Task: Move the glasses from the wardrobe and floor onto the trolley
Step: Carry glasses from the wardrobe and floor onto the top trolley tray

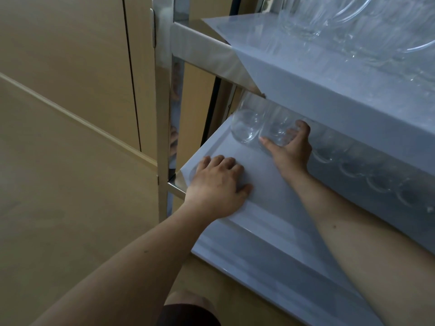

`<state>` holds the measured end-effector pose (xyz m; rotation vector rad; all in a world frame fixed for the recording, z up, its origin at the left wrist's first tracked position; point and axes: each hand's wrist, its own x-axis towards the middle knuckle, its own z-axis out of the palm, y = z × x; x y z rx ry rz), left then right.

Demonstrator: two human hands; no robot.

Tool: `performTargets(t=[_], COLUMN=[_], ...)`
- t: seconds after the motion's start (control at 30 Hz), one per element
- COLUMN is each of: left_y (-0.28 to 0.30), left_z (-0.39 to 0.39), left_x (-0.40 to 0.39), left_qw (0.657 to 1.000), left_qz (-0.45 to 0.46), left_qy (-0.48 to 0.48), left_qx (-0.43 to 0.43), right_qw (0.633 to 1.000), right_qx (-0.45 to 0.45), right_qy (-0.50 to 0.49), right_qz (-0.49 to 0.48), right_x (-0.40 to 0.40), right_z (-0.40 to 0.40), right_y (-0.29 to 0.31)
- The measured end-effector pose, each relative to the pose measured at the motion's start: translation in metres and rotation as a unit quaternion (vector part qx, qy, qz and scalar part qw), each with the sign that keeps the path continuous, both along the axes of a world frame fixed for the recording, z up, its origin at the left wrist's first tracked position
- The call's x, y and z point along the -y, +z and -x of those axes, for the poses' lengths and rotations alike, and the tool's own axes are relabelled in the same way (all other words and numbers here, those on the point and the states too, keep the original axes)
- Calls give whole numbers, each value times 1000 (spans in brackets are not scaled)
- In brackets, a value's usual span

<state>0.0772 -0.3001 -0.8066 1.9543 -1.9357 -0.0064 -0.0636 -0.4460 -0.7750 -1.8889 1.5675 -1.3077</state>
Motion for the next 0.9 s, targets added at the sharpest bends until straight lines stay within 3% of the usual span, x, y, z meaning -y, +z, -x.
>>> performTargets(t=[0.3, 0.6, 0.77, 0.9], left_y=[3, 13, 34, 62], left_z=[1, 5, 23, 40], left_x=[0, 0, -37, -83], left_qw=[1000, 998, 992, 984], left_qz=[-6, -57, -68, -129], left_qy=[1, -5, 31, 40], left_qx=[-9, -19, -100, -119], right_qw=[993, 975, 961, 937], right_qx=[-99, -216, -243, -279], right_qy=[-10, 25, 18, 48], right_qz=[-58, -39, -132, -203], right_x=[-23, -84, -136, -178], right_z=[23, 62, 80, 96], right_y=[0, -4, 10, 34])
